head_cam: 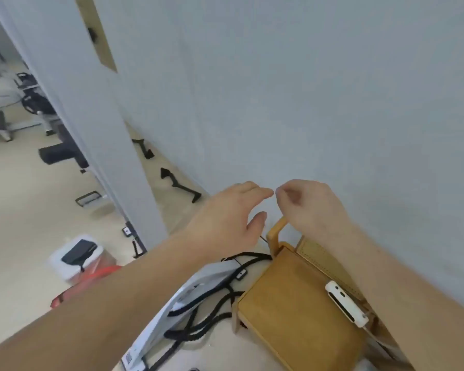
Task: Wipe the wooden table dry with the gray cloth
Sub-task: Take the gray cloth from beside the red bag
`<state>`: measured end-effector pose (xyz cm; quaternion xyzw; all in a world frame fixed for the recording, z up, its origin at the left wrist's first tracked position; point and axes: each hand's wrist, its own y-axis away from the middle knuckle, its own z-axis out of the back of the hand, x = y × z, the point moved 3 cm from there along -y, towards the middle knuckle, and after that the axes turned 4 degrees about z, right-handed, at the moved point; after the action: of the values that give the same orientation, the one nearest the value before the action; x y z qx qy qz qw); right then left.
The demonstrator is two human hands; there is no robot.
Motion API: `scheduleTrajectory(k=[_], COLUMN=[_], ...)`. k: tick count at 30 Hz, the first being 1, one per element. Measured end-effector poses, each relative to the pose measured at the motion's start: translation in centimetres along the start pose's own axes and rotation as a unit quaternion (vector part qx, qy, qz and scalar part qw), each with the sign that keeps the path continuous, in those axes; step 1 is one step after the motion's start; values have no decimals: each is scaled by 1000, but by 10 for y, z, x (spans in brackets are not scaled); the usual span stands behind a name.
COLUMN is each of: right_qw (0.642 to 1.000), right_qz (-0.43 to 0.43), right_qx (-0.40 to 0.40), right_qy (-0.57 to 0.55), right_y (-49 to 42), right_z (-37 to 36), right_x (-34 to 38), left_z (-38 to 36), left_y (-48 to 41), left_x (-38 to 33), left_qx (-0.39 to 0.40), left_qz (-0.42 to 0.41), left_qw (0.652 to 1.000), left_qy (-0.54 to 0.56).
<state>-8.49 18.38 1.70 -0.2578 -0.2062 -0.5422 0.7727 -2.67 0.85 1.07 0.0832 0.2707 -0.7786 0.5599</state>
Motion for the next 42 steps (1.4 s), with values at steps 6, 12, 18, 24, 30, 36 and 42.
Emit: scheduleTrajectory(k=[6, 12, 18, 24, 30, 36, 42], right_qw=[982, 942, 923, 918, 933, 935, 930], right_qz=[51, 95, 144, 127, 94, 76, 3], right_qx=[176, 294, 337, 358, 338, 335, 335], right_qy=[-43, -134, -118, -112, -84, -83, -153], right_y=[13, 32, 30, 20, -42, -118, -172], right_z=[-134, -262, -393, -483, -515, -562, -621], right_x=[79, 188, 318, 390, 407, 420, 433], left_z=[32, 79, 146, 177, 179, 179, 180], left_y=[126, 260, 370, 415, 374, 333, 332], left_x=[89, 181, 301, 398, 484, 563, 650], left_qx=[14, 7, 15, 30, 69, 78, 112], left_qz=[199, 339, 422, 442, 423, 445, 475], left_qw=[980, 940, 906, 895, 901, 888, 867], left_qy=[6, 26, 26, 46, 65, 82, 105])
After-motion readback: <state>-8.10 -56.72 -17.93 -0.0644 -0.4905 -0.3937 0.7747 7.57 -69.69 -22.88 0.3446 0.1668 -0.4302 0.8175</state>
